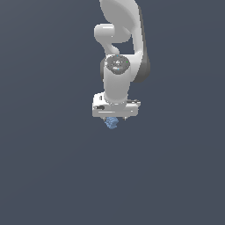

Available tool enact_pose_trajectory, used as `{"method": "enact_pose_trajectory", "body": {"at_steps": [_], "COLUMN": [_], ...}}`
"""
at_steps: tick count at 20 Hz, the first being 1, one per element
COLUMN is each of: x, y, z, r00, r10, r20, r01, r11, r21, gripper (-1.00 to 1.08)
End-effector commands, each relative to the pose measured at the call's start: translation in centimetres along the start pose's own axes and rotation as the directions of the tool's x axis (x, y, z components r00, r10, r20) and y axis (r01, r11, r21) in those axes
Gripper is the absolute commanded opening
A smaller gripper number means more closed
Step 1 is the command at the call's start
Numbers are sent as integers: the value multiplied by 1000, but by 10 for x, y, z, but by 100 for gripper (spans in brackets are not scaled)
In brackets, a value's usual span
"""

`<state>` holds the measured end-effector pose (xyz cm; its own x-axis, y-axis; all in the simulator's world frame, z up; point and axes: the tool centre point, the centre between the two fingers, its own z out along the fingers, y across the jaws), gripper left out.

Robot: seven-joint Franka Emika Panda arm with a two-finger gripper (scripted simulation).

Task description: Pick up the object and move it to a goal position.

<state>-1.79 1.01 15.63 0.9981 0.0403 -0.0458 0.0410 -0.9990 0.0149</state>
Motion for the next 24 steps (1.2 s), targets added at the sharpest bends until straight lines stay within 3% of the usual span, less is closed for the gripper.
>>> {"method": "enact_pose_trajectory", "body": {"at_steps": [1,15,24], "x": [0,4,-9], "y": [0,3,6], "z": [0,-6,7], "r00": [1000,1000,996], "r10": [0,0,-87], "r20": [0,-26,-29], "r01": [0,0,87], "r11": [1000,1000,996], "r21": [0,-8,-6], "gripper": [100,100,100]}}
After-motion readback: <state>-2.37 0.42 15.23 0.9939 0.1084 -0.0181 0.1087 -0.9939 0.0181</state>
